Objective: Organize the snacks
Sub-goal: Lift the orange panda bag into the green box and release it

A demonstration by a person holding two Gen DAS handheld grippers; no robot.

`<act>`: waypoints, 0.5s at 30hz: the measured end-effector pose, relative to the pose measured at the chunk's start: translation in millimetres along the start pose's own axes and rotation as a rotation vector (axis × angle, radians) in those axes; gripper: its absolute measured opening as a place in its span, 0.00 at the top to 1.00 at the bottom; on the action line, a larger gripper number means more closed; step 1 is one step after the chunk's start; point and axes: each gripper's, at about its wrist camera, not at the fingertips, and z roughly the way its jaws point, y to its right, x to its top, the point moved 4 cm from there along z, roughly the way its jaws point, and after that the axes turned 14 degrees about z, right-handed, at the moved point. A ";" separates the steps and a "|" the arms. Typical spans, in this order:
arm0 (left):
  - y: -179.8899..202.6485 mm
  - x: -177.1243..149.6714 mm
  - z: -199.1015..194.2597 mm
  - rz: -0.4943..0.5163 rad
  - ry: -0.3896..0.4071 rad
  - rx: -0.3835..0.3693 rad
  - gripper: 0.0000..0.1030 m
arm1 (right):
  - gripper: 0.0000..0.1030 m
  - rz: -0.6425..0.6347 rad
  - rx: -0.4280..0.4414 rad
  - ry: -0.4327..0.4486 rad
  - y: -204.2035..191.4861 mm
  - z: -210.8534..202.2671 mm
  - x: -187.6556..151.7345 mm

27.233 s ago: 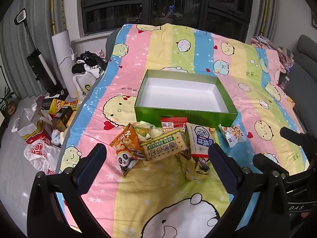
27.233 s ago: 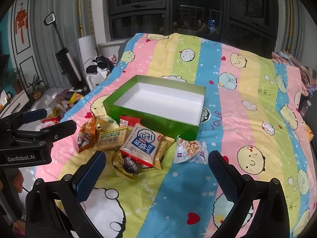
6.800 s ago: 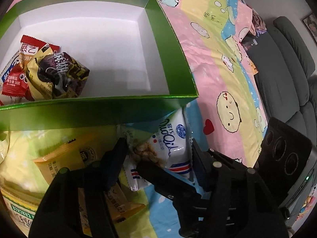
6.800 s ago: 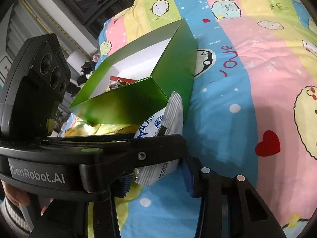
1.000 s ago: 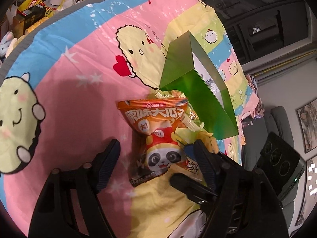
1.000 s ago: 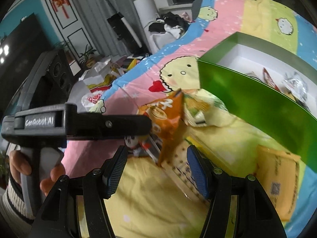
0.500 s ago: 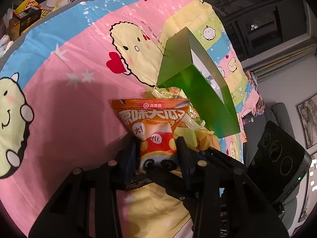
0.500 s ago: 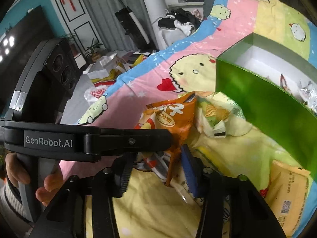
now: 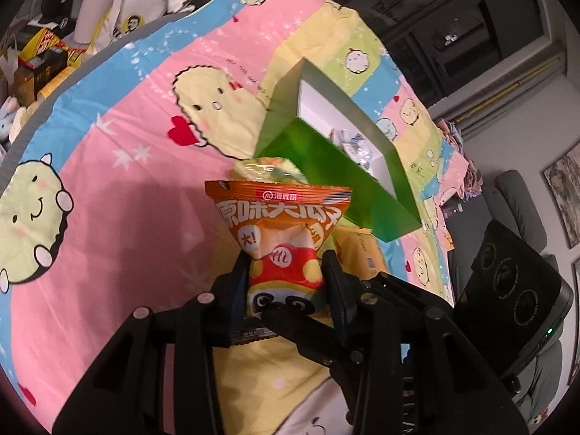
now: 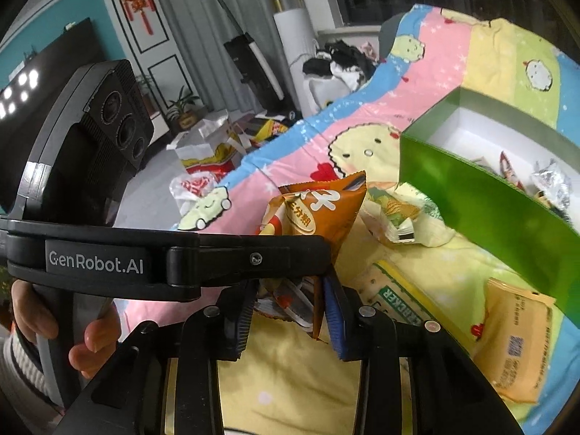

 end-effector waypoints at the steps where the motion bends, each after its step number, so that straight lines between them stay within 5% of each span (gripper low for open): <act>1: 3.6 0.0 -0.8 0.007 0.000 -0.001 0.63 | 0.64 -0.003 -0.002 0.009 -0.4 -4.5 -0.5; 15: 69.6 2.4 4.7 0.176 -0.023 0.007 0.63 | 0.64 0.018 -0.014 0.134 17.4 -67.7 -13.7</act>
